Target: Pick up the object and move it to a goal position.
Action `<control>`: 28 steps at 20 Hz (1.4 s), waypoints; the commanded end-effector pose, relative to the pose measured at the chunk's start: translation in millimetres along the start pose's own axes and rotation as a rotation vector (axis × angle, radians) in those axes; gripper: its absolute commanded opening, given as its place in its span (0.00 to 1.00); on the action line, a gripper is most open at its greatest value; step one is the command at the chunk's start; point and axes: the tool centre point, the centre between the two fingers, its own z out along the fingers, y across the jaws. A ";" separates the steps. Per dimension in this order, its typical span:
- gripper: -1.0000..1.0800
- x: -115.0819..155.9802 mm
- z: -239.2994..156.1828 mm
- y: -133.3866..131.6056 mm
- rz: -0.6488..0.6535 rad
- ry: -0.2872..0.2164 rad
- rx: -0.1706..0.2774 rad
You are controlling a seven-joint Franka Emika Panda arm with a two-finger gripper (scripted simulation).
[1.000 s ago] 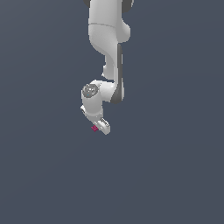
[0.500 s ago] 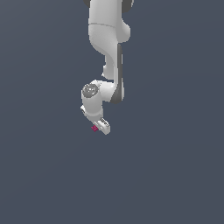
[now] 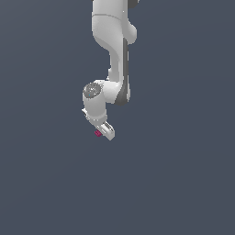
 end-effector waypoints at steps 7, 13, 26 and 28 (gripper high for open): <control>0.00 20.7 -67.0 -10.5 0.001 0.001 0.000; 0.00 39.7 -127.4 -20.3 0.002 0.002 -0.002; 0.00 79.1 -247.1 -42.5 0.001 0.002 -0.001; 0.00 84.2 -261.7 -45.6 0.000 0.002 -0.001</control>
